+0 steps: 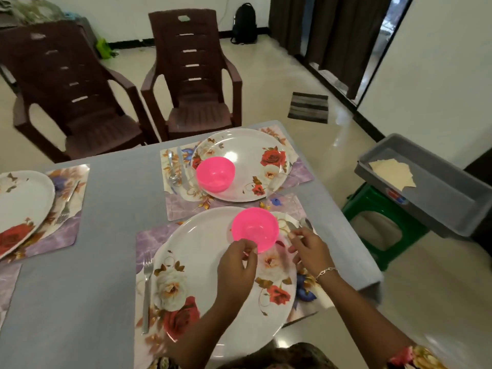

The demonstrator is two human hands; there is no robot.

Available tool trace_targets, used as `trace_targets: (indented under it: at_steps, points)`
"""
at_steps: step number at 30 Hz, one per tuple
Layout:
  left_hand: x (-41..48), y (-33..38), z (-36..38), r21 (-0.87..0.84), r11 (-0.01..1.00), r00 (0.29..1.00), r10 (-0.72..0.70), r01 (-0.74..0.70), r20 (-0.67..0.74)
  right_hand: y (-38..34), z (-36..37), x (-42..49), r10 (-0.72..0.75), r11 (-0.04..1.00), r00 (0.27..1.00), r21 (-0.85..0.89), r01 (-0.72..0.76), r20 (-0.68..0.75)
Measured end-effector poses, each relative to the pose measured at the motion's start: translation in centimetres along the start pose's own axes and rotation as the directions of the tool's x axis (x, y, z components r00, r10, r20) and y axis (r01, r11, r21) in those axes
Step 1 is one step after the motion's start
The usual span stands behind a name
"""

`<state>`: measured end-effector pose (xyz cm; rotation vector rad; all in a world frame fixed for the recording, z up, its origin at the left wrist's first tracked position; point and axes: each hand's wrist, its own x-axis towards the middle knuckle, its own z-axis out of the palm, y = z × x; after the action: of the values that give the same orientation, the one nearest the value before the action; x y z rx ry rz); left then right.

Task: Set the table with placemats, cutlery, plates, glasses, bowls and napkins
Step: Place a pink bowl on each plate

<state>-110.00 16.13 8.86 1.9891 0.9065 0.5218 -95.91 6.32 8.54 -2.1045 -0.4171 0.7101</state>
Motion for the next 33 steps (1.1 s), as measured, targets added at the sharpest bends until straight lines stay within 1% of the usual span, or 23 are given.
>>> trace_targets:
  at_steps: [2, 4, 7, 9, 11, 14, 18, 21, 23, 25, 27, 29, 30, 31, 33]
  points:
    - [-0.4, 1.0, 1.5, 0.022, 0.996, 0.995, 0.083, -0.085, 0.052, 1.0, -1.1, -1.0, -0.044, 0.999, 0.999, -0.032, 0.044, -0.008]
    - [-0.9, 2.3, 3.2, 0.001, 0.99, 0.985, 0.138, -0.139, 0.106, 2.0, -2.7, -1.8, -0.098, 0.994, 0.995, -0.058, 0.097, -0.023]
    - [-1.6, 4.7, 6.4, -0.056, 0.986, 0.972, 0.167, -0.16, 0.168, 4.0, -6.0, -2.3, -0.147, 0.982, 0.989, -0.126, 0.143, -0.03]
    - [-2.2, 6.2, 9.2, -0.05, 0.981, 0.964, 0.192, -0.186, 0.182, 6.1, -8.7, -2.5, -0.153, 0.975, 0.988, -0.164, 0.148, -0.019]
    - [-2.9, 7.7, 12.3, -0.037, 0.986, 0.97, 0.166, -0.162, 0.177, 8.4, -11.5, -2.9, -0.163, 0.965, 0.987, -0.207, 0.161, 0.007]
    - [-4.3, 10.0, 16.0, -0.024, 0.986, 0.977, 0.167, -0.165, 0.13, 11.2, -15.7, -3.0, -0.178, 0.948, 0.984, -0.264, 0.18, 0.03]
    - [-5.1, 11.4, 18.0, 0.089, 0.982, 0.982, 0.157, -0.166, 0.101, 13.0, -19.2, -2.1, -0.134, 0.958, 0.99, -0.248, 0.142, 0.05]
    - [-5.8, 11.5, 17.7, 0.089, 0.99, 0.993, 0.113, -0.11, -0.024, 13.3, -19.8, -1.3, -0.126, 0.954, 0.986, -0.261, 0.151, 0.111]
    - [-6.4, 10.3, 16.5, 0.109, 0.994, 0.993, 0.041, -0.03, -0.107, 12.9, -19.0, -0.9, -0.109, 0.957, 0.981, -0.251, 0.148, 0.163]
    - [-7.3, 8.4, 14.6, 0.066, 0.996, 0.975, -0.04, 0.055, -0.217, 12.6, -17.6, -0.8, -0.071, 0.975, 0.972, -0.192, 0.115, 0.225]
    - [-8.4, 6.8, 12.0, 0.017, 0.99, 0.927, -0.126, 0.141, -0.352, 12.1, -16.2, -1.0, -0.042, 0.982, 0.954, -0.166, 0.095, 0.297]
    - [-9.4, 5.1, 9.1, 0.036, 0.981, 0.839, -0.145, 0.191, -0.524, 11.8, -14.7, -1.2, -0.001, 0.986, 0.93, -0.156, 0.063, 0.368]
    - [-9.7, 4.1, 7.6, 0.023, 0.972, 0.774, -0.172, 0.234, -0.609, 11.6, -14.0, -1.3, 0.02, 0.987, 0.918, -0.155, 0.046, 0.396]
    - [-10.1, 3.0, 6.1, -0.005, 0.956, 0.694, -0.216, 0.293, -0.687, 11.5, -13.3, -1.3, 0.04, 0.988, 0.909, -0.155, 0.028, 0.415]
    - [-10.7, 0.3, 3.1, -0.088, 0.901, 0.512, -0.32, 0.426, -0.797, 11.2, -12.1, -1.4, 0.071, 0.986, 0.903, -0.169, 0.002, 0.424]
